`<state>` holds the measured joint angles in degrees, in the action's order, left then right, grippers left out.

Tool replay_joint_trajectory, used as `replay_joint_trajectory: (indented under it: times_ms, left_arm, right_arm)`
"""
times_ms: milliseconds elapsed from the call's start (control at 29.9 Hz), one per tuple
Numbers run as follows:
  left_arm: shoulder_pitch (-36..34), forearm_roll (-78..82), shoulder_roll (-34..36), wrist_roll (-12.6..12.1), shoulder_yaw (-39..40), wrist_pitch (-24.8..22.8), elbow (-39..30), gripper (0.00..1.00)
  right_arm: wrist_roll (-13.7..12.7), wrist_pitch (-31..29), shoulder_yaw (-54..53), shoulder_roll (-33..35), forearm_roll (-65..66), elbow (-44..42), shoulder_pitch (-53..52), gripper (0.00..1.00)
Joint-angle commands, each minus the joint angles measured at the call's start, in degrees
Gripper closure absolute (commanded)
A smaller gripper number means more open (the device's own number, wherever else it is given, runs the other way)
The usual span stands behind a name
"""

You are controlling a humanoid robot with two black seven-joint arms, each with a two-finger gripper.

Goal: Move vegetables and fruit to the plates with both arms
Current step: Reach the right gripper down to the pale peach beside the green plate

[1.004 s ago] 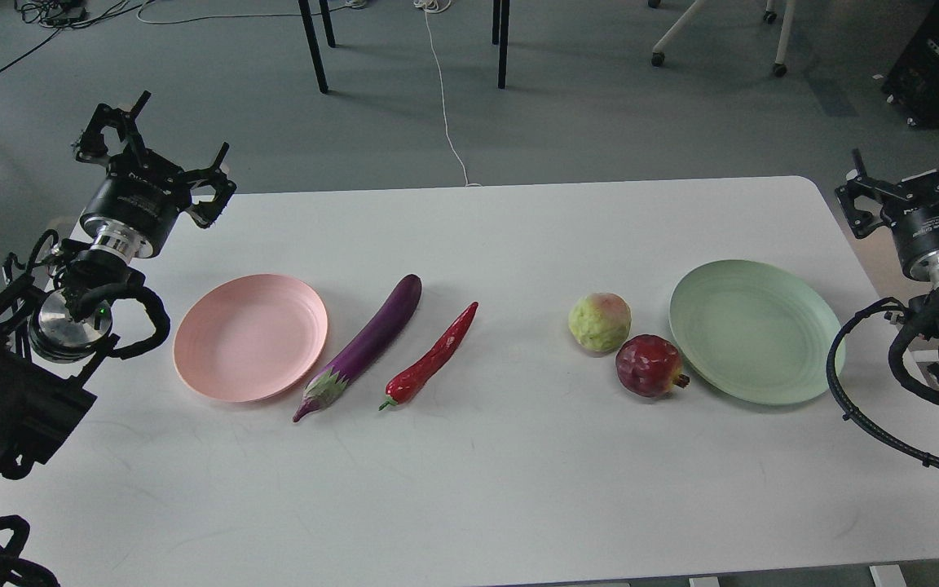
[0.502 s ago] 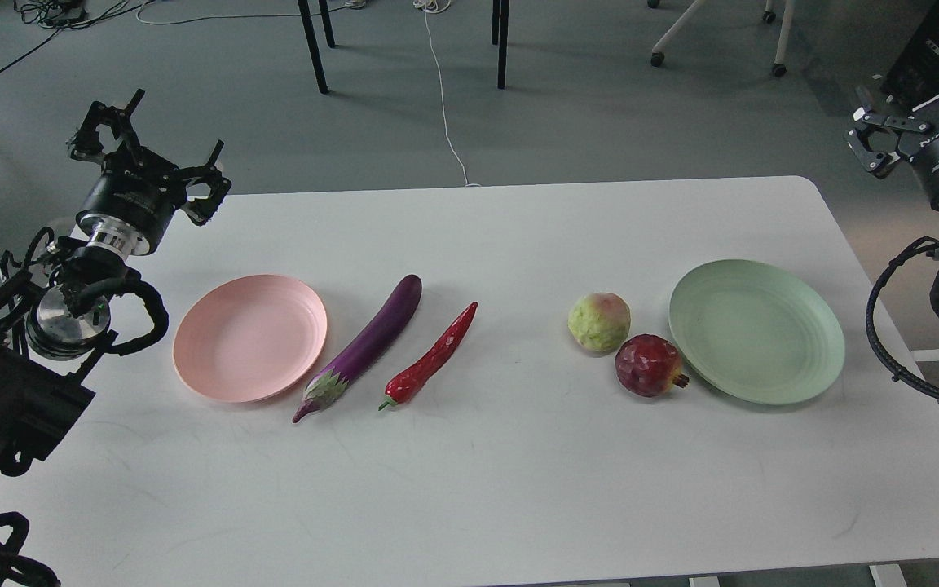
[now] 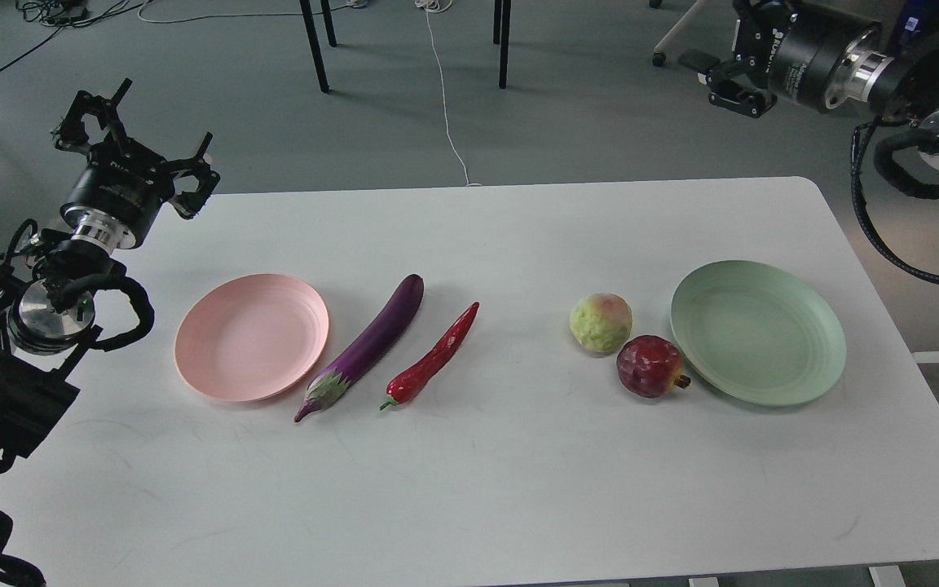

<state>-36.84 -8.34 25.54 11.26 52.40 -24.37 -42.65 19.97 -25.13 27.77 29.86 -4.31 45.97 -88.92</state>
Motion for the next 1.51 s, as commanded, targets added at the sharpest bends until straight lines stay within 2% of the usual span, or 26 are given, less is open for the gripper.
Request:
replay_joint_trajectory:
  times_ms: [0,167,335,502,602,970,1037,1104,1205,1472]
  left_arm:
    - [0.1,0.1,-0.3,0.2,0.0,-0.9,0.0,0.02]
    - [0.2,0.0,-0.4,0.2,0.4,-1.6,0.1,0.02]
    - [0.1,0.0,-1.4,0.2,0.3,-1.6,0.1,0.02]
    - [0.1,0.0,-1.3,0.1,-0.1,-2.3,0.5,0.02]
    - [0.4,-0.1,-1.3,0.1,0.0,-3.6,0.6,0.02]
    - [0.4,-0.1,-1.0,0.1,0.3,-3.6,1.0,0.02]
    - [0.4,-0.2,-1.0,0.1,0.3,-3.6,1.8,0.02]
    - [0.4,-0.2,-1.0,0.1,0.4,-3.6,2.7,0.02]
    - [0.4,-0.2,-1.0,0.1,0.4,-3.6,3.7,0.02]
    - [0.4,-0.1,-0.9,0.2,0.4,-3.6,4.4,0.02]
  right_arm:
    - [0.4,5.4,9.7,-6.4,5.1,2.2,-4.5,0.05]
    - [3.1,9.9,23.9,-13.9,14.9,7.0,-10.3,0.05]
    - [3.1,14.4,34.4,-20.4,27.5,8.5,-11.1,0.05]
    - [3.1,16.7,40.2,-24.8,30.9,8.4,-9.7,0.06]
    - [3.1,17.8,41.0,-26.3,31.1,8.4,-7.6,0.07]
    - [2.9,19.8,47.1,-29.9,30.7,6.6,-2.8,0.07]
    - [3.0,19.9,47.1,-29.9,30.6,6.6,-2.3,0.10]
    - [3.0,19.9,46.9,-29.9,30.6,6.5,-1.3,0.18]
    - [2.9,19.9,46.9,-29.9,30.5,6.5,-1.1,0.23]
    - [2.5,19.9,47.1,-29.9,30.6,6.5,-1.7,0.24]
